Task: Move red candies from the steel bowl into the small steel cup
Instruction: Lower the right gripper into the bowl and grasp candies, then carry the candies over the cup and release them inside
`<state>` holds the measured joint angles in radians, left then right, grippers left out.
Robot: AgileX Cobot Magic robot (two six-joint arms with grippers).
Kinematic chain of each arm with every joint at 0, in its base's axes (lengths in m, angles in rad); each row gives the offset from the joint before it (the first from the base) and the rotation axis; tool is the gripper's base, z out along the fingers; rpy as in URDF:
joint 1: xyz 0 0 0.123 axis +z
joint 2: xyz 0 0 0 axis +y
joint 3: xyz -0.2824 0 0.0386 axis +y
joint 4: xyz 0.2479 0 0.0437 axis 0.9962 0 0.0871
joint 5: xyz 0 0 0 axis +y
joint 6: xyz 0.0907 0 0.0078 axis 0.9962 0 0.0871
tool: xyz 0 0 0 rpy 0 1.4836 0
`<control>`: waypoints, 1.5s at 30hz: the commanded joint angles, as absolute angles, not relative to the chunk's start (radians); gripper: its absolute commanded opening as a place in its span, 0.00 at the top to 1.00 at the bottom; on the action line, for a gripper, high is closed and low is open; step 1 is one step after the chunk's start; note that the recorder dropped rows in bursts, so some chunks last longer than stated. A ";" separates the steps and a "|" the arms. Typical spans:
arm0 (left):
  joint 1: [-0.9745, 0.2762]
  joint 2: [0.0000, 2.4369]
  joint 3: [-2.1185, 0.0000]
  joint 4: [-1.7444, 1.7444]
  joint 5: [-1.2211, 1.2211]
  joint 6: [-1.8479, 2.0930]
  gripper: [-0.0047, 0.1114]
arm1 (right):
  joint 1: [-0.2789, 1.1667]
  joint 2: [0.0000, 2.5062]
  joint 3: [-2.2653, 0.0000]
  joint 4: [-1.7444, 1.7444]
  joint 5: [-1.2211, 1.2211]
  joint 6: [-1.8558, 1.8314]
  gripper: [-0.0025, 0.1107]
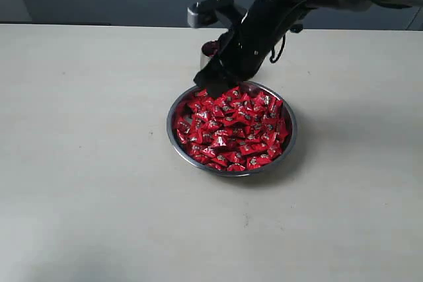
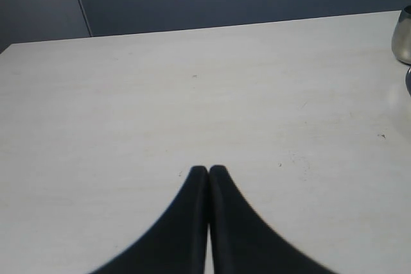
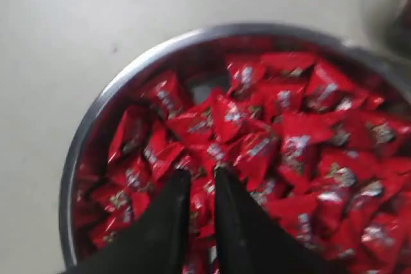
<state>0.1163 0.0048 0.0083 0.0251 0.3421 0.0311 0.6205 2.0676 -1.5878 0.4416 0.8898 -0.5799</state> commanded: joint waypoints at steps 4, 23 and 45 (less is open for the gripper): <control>0.108 0.000 0.000 0.027 0.337 0.029 0.96 | 0.739 2.052 -1.438 0.227 0.868 -0.481 0.73; 0.108 0.000 0.000 0.027 0.337 0.029 0.96 | 0.749 2.035 -1.416 0.203 0.781 -0.422 0.98; 0.108 0.000 0.000 0.027 0.337 0.029 0.96 | 0.570 2.212 -1.734 0.279 0.365 -0.385 0.98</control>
